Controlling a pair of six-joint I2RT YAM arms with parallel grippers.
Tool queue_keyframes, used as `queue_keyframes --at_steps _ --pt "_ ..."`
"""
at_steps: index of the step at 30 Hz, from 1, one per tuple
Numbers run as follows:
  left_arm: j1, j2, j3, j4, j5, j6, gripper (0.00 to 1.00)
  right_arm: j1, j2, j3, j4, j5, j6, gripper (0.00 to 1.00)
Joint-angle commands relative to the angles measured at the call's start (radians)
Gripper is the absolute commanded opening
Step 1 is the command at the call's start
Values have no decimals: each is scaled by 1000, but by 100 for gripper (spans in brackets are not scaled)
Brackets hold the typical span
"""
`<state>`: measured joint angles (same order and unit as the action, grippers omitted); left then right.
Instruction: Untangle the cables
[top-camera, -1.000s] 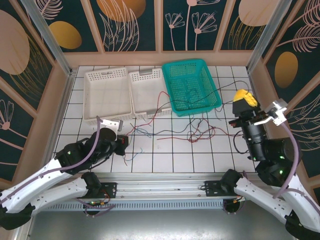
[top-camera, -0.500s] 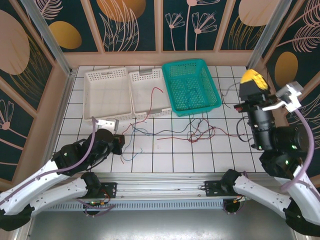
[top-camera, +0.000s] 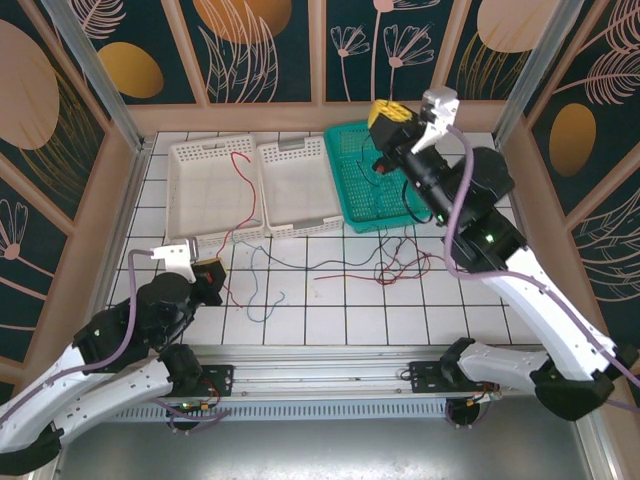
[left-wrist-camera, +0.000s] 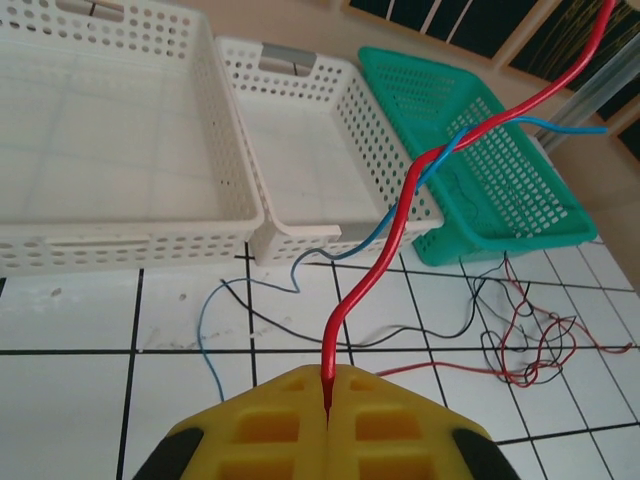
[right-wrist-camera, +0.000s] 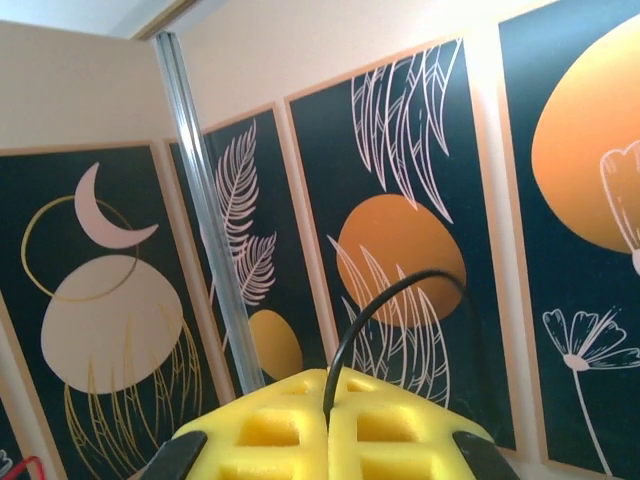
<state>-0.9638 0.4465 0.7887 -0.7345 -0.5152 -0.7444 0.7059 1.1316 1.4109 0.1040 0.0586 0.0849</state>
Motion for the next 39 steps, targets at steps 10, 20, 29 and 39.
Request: queue_keyframes --at_steps 10,20,29,39 --pt "0 -48 -25 56 -24 -5 0 -118 308 195 21 -269 108 0" --pt "1 -53 -27 60 -22 -2 0 -137 551 309 -50 -384 116 0" --pt "0 -45 -29 63 -21 -1 0 -140 578 200 -12 -443 156 0" --pt "0 -32 -39 77 -17 1 0 -133 699 247 -152 -480 150 0"
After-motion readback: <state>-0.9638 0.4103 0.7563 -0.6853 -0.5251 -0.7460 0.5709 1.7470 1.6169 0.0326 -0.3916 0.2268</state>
